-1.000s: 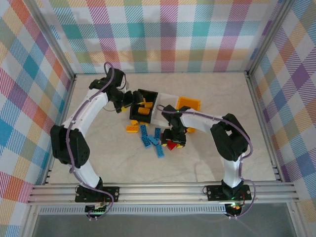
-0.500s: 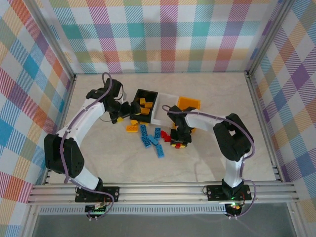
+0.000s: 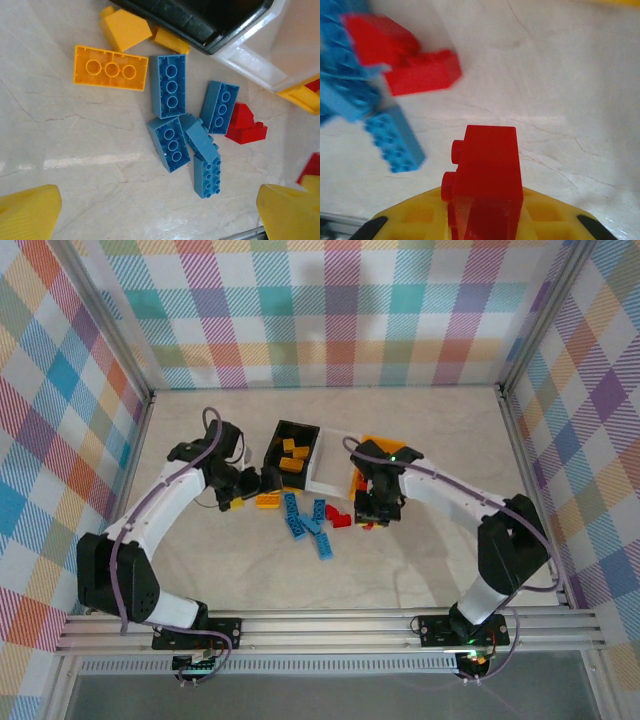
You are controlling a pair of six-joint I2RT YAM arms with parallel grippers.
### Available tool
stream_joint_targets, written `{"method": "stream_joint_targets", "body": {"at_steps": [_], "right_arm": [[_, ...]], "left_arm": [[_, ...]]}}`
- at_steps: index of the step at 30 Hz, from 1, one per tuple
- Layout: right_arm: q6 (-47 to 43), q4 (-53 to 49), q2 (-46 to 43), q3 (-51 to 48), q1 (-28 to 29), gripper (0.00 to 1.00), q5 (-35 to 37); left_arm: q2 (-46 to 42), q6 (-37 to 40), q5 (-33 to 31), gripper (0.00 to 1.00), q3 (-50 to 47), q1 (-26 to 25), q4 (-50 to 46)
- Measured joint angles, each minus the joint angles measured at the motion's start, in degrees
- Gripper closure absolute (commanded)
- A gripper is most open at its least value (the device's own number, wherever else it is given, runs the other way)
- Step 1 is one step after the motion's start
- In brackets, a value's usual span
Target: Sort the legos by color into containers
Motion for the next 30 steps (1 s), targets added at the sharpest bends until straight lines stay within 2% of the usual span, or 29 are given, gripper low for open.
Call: {"method": "stream_joint_targets", "body": {"at_steps": [6,10,16,19,24,30], "right_arm": [[-3.3,-2.1,2.08,12.11,-8.0,0.78,-0.46],[-6.12,-3.1,8.79,19.93,-12.22,0.78,-0.44],[-9.22,-4.52,20.13,26.86,-14.49,0.78,-0.42],[-10.23,-5.27,23.58,28.41,-15.08,0.76,-0.42],[-10.91,-6.36,25.33,29.92,-15.74,0.62,-0.44],[-11.69,-6.91,25.16,30.58,-15.82,0.54,-0.42]], "left_arm": [[-5.29,-0.66,0.66,0.0,-8.57,-1.38,1.33],[-7.26,-1.92,0.59,0.0,-12.94,-2.29,1.31],[-6.93,-2.86,-1.16,0.0,-13.51,-1.99,1.27],[-4.04,-2.82,-1.55,0.0,-12.55,-0.83,1.29],[4.15,-1.38,-1.81,0.0,-6.51,1.46,2.38],[13.46,2.21,-2.05,0.06,0.22,2.23,4.33]]}}
